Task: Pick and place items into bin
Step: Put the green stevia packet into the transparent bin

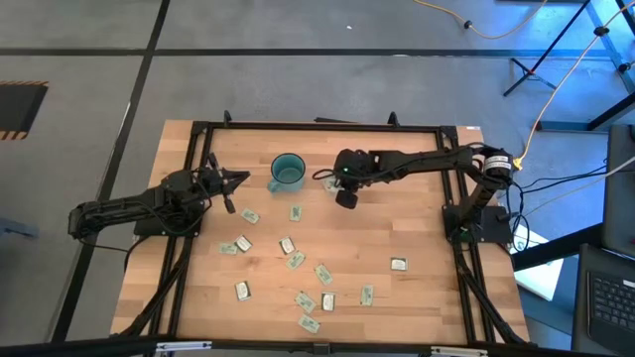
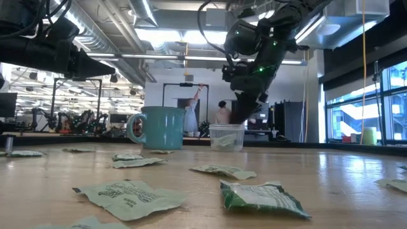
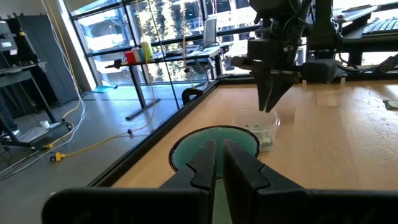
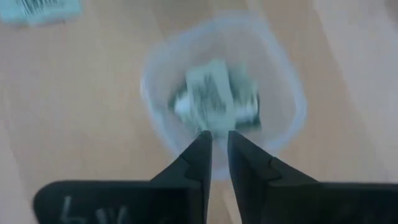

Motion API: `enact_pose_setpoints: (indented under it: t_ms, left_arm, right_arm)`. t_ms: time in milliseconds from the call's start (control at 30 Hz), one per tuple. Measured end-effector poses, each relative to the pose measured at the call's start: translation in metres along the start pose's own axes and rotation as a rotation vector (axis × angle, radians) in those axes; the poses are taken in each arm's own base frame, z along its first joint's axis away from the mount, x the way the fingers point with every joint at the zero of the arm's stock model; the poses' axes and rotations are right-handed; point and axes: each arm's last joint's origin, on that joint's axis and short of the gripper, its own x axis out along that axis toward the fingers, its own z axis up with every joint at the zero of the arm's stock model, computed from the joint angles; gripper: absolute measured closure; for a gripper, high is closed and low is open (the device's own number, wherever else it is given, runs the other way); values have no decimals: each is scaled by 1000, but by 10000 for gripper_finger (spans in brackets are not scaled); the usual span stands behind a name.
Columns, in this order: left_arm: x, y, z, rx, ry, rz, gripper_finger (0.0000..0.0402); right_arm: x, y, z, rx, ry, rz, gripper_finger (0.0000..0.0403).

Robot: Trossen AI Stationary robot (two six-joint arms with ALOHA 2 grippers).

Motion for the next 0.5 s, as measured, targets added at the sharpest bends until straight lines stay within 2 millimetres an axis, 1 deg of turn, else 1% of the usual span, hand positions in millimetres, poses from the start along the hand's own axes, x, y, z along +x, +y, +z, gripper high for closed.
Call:
enact_pose_setpoints:
  t_ms: [67, 167, 333, 500]
  left_arm:
    - [0, 0, 0, 0, 0, 0, 382]
    - [0, 0, 0, 0, 0, 0, 382]
    - [0, 0, 0, 0, 0, 0, 382]
    - [0, 0, 0, 0, 0, 0, 382]
  right_arm:
    - [-11, 4, 0, 2, 74, 15, 343]
    - [-33, 18, -4, -3, 175, 37, 342]
    - [-70, 51, -25, -24, 261, 59, 342]
    - [-101, 88, -46, 3, 277, 85, 342]
